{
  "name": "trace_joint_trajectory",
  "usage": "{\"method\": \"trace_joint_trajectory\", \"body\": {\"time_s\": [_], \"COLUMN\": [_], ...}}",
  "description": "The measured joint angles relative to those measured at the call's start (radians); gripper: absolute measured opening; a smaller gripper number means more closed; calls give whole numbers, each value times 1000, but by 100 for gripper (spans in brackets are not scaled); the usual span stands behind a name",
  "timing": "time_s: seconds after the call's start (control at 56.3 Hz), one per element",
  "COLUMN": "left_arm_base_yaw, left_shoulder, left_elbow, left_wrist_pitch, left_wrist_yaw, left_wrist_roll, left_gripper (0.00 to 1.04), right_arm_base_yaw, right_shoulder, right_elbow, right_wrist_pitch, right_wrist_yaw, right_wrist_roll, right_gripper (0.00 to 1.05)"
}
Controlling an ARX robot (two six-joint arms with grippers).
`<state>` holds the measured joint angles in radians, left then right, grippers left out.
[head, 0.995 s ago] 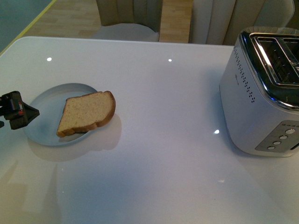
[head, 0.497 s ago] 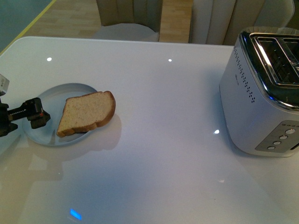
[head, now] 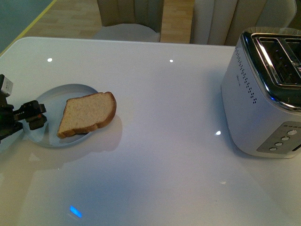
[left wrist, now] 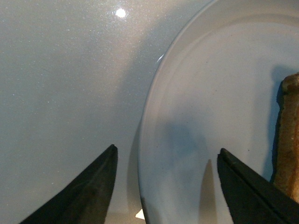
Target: Left arm holds plate, right arm toasts bread
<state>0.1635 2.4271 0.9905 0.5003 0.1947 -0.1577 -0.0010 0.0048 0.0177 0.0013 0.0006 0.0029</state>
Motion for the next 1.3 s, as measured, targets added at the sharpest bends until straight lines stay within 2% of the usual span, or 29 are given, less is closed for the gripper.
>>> {"method": "trace_joint_trajectory", "body": {"time_s": [0.124,0.249,0.32,0.586,0.959,1.137,1.297], "left_arm_base_yaw": [0,0,5,27,72,82,-5], "left_shoulder": [7,13,12,-7,-227,-493,-761], "left_elbow": [5,8,8,-24,-243,-344,-341], "left_wrist_pitch": [-4,-17,-21,-9,16,-108,-288], "left_wrist_yaw": [0,13,33,79,142,172,166], "left_wrist_roll": [-22,-89,-134,-254,-308,-308,-341], "left_gripper": [45,15,3,3,3,3,3], "right_arm_base_yaw": [0,0,0,0,0,0,0], "right_shoulder": [0,0,0,0,0,0,0], "right_elbow": [0,0,0,0,0,0,0], "right_wrist_pitch": [0,0,0,0,0,0,0], "right_wrist_yaw": [0,0,0,0,0,0,0], "right_wrist_roll": [0,0,0,0,0,0,0], "right_gripper": [96,96,96,96,96,96,96]}}
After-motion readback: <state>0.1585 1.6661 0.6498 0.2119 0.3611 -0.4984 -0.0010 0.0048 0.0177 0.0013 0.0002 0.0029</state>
